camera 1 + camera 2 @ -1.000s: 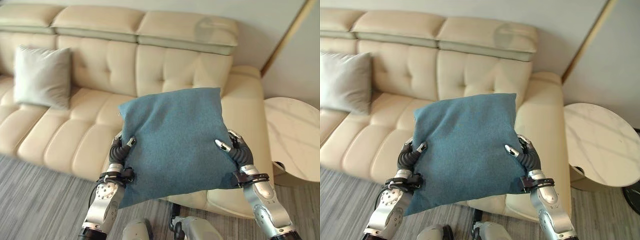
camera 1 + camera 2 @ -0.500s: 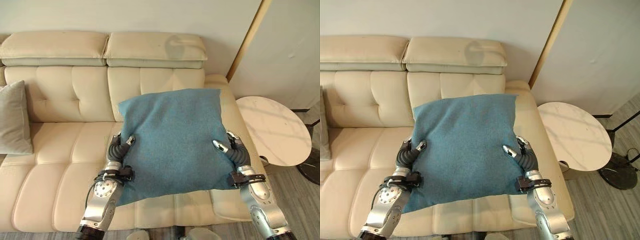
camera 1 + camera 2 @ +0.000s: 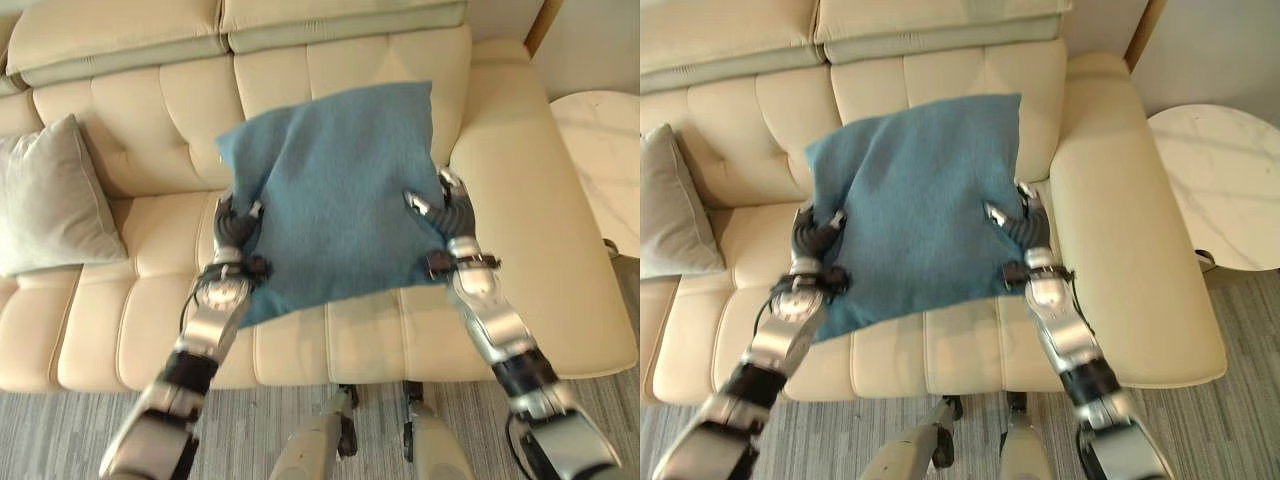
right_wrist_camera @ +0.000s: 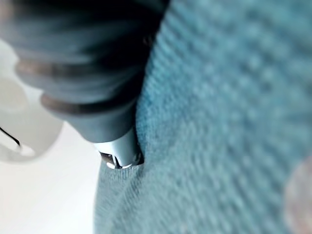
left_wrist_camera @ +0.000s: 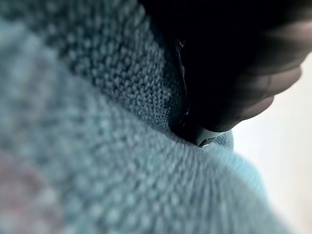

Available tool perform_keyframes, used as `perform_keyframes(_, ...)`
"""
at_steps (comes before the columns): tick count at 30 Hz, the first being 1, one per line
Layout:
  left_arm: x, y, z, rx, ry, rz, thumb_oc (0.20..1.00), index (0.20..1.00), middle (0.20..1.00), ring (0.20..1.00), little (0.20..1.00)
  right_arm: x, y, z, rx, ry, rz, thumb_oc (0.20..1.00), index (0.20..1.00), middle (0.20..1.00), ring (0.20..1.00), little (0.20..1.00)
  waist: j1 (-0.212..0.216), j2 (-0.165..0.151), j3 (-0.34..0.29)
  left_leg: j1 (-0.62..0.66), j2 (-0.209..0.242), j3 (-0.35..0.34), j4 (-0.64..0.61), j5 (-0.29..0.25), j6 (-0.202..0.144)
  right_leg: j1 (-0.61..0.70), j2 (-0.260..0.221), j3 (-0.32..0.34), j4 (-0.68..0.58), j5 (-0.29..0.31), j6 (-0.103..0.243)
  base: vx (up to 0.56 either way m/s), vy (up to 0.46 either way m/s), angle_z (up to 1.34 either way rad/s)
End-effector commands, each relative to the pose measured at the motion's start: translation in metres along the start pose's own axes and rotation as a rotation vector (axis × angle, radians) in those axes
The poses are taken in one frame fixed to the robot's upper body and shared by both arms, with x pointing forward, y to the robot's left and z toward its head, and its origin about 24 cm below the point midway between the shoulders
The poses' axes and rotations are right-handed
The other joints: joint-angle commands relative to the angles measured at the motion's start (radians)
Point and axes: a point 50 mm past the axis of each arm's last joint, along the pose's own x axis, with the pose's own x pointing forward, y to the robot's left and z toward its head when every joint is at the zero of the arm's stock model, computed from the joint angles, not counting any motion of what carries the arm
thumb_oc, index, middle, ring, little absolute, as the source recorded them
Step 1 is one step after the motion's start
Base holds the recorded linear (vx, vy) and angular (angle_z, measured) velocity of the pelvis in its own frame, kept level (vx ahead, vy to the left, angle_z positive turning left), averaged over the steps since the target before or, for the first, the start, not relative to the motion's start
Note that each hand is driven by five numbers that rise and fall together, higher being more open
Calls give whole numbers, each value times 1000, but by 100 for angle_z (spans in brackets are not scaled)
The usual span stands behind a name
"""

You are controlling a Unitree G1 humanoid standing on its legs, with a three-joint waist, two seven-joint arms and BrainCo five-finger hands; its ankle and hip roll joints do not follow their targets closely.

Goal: Pick up all the scattered cushions and arrange them neatly on the sofa.

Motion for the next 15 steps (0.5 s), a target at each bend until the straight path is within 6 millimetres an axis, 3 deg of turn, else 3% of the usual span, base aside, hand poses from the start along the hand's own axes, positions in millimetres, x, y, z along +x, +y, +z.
perform_keyframes(1,30,-33,116,45,-506,-72,200,200,200,200,200,35,35,115,-2,-512,-19,200,200,200,200,200,2,-90,13,66,33,-39,52,-133,-61,-30,-86,4,-88,33,93,-3,-58,28)
perform_keyframes(5,59,-28,165,129,-597,29,200,200,200,200,200,70,17,159,-110,-627,-164,200,200,200,200,200,15,-93,19,-23,31,-59,-1,-77,-80,-121,-73,-6,-122,66,109,4,-80,13)
perform_keyframes(6,74,-18,188,172,-600,89,407,407,407,407,407,87,4,174,-179,-624,-223,200,200,200,200,200,20,-97,2,-95,37,-75,-12,-67,-92,-190,-61,-10,-131,69,113,24,-134,-6)
perform_keyframes(7,74,-18,189,171,-603,89,407,407,407,407,407,88,4,175,-178,-626,-224,200,200,200,200,200,20,-96,1,-99,37,-76,-12,-66,-92,-194,-61,-11,-130,69,113,23,-139,-3)
perform_keyframes(8,78,-14,199,191,-614,105,1000,1000,1000,1000,1000,94,-3,178,-206,-617,-247,200,200,200,200,200,21,-94,0,-125,39,-82,-12,-60,-96,-218,-58,-13,-132,71,115,11,-79,10)
perform_keyframes(9,82,-9,205,210,-615,122,1000,1000,1000,1000,1000,97,-6,181,-218,-614,-263,432,432,432,432,432,22,-92,2,-144,41,-87,-12,-58,-100,-235,-56,-14,-133,72,118,8,-113,18)
perform_keyframes(10,84,-6,217,223,-635,133,1000,1000,1000,1000,1000,101,-8,185,-225,-609,-262,1000,1000,1000,1000,1000,22,-91,4,-173,42,-97,-12,-47,-106,-262,-55,-15,-133,78,119,5,-116,24)
perform_keyframes(12,88,5,226,253,-638,152,1000,1000,1000,1000,1000,107,-19,185,-265,-583,-285,1000,1000,1000,1000,1000,24,-91,-1,-230,44,-105,-12,-33,-114,-311,-49,-17,-133,82,118,0,-98,15)
perform_keyframes(15,95,19,221,315,-589,158,1000,1000,1000,1000,1000,111,-30,169,-283,-502,-273,1000,1000,1000,1000,1000,20,-90,-5,-295,45,-119,-12,-21,-118,-368,-42,-18,-133,88,119,6,-62,-4)
